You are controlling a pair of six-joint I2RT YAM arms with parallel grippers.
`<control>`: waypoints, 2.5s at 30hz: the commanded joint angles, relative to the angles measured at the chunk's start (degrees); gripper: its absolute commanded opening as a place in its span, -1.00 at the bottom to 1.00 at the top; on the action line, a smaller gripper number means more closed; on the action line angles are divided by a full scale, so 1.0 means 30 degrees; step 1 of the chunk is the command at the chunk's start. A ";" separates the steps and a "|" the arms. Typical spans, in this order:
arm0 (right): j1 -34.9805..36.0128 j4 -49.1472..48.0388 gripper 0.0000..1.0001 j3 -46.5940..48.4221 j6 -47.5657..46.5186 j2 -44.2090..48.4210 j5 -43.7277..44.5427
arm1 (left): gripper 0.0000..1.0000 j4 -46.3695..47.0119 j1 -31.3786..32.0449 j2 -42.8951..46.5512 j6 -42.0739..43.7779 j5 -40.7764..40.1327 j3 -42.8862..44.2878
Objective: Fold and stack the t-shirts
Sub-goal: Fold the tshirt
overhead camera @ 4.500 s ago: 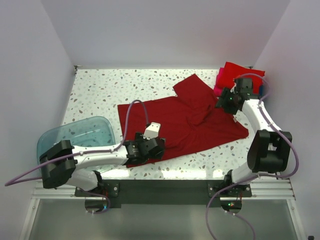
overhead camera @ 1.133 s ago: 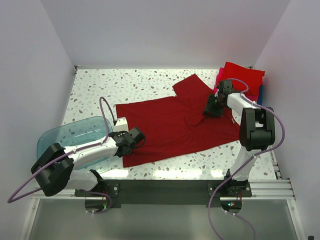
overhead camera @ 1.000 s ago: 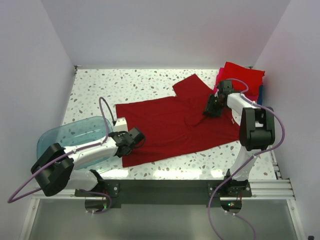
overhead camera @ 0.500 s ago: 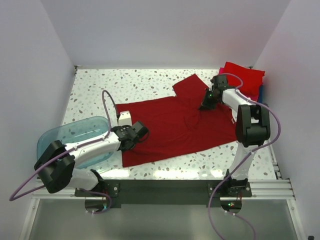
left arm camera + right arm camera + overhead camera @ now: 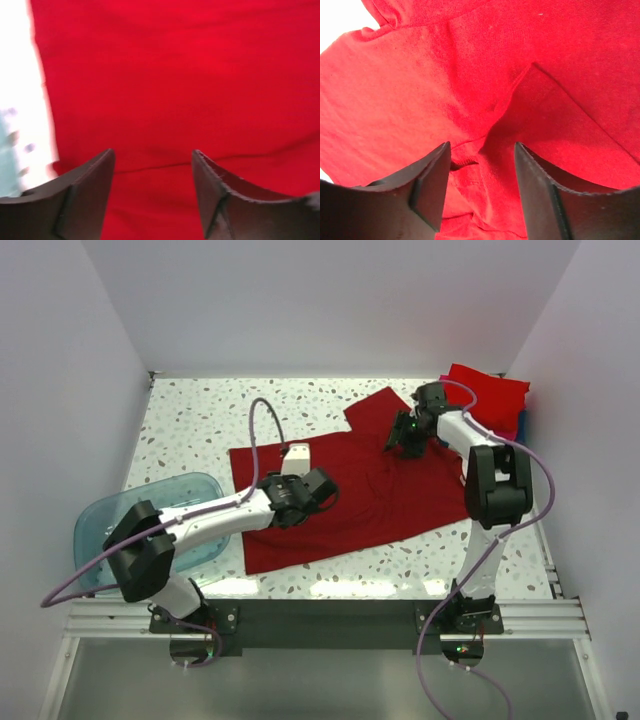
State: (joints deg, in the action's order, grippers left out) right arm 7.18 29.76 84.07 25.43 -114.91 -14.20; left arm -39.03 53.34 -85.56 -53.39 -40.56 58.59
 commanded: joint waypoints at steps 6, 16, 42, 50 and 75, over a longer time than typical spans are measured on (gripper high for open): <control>-0.2010 0.0979 0.25 0.0572 -0.0917 0.2853 -0.0569 | 0.41 0.5061 0.1145 -0.3851 0.3555 0.2033 0.4785; -0.2921 0.1067 0.12 0.0129 -0.1884 0.3266 -0.0104 | 0.41 0.7587 0.1116 -0.7806 0.5372 0.3204 0.8327; -0.2891 0.0276 -0.18 0.0219 -0.2061 0.1596 -0.0775 | 0.27 0.7940 -0.0231 -1.4722 0.6077 0.4114 1.4133; -0.2658 0.0275 -0.18 0.0568 -0.2030 0.0865 -0.0689 | 0.00 0.8232 -0.0290 -1.4869 0.6018 0.4348 1.3782; -0.1397 0.0510 -0.18 0.2824 -0.3056 -0.1890 0.1186 | -0.24 0.9288 -0.0935 -1.4342 0.5461 0.5725 1.2375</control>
State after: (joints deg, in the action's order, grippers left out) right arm 2.90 31.68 89.56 17.74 -119.72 -12.47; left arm -13.82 51.09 -129.97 -36.42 -24.10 96.29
